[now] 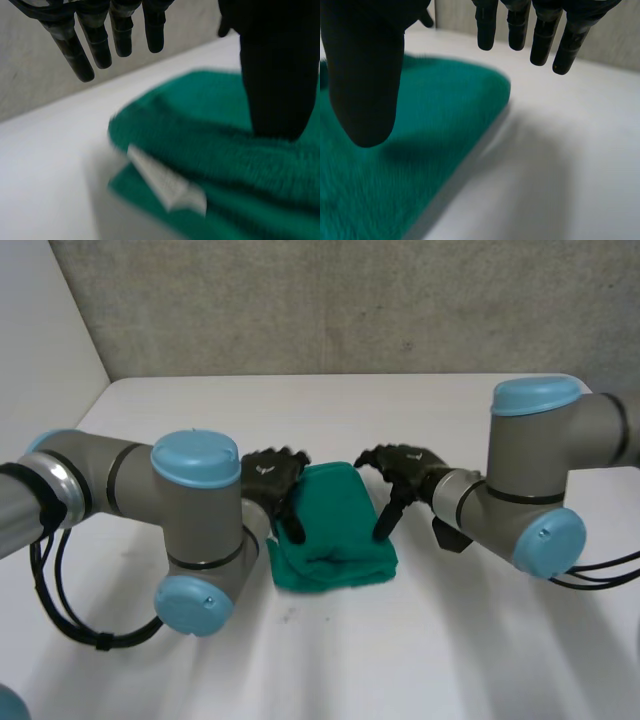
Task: Fold the towel.
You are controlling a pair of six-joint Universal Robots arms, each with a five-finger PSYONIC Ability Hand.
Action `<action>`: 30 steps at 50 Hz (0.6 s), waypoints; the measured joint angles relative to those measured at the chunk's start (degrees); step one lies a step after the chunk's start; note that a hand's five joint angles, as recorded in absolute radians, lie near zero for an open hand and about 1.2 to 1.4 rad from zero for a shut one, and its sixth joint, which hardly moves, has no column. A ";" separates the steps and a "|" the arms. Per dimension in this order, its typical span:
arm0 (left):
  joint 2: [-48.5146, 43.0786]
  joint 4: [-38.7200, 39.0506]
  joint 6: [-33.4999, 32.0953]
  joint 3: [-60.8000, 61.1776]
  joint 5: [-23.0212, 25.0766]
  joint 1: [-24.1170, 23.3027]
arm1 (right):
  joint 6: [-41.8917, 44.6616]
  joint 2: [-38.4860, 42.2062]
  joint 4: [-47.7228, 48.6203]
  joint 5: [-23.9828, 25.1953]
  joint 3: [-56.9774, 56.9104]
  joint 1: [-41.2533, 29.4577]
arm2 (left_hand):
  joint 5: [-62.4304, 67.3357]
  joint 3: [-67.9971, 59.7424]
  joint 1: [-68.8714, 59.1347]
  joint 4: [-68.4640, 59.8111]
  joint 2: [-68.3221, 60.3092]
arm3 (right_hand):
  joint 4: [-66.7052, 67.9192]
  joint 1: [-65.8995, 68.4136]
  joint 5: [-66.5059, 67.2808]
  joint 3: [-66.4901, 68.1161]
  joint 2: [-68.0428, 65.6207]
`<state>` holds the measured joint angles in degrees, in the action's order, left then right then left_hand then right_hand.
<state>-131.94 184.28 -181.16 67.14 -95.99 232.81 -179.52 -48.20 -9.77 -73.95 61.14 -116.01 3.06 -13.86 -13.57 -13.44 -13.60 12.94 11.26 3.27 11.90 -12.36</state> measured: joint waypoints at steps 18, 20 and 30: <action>2.85 -2.85 -11.22 5.13 -3.29 0.54 | 10.23 7.36 -10.04 -3.10 -12.42 -2.38 | -0.10 0.00 0.00 0.00 0.00 | 0.00 -0.54 -0.27 0.00 0.00; 4.82 -2.83 -11.25 4.86 -2.08 0.65 | 10.31 5.14 -8.97 -4.34 -11.79 -2.36 | -0.10 0.00 0.00 0.00 0.00 | 0.00 -0.54 -0.26 0.00 0.00; 20.45 -4.76 -7.94 2.12 1.92 9.06 | 9.66 -15.54 6.47 -17.27 -0.31 -0.29 | -0.38 0.00 0.00 0.01 0.00 | 0.00 -0.54 -0.26 0.00 0.00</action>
<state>-111.49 179.52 -189.09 69.26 -94.08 241.87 -169.86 -63.74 -3.30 -91.22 60.83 -116.30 2.67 -13.86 -13.57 -13.43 -13.60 12.94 10.73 3.01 11.90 -12.37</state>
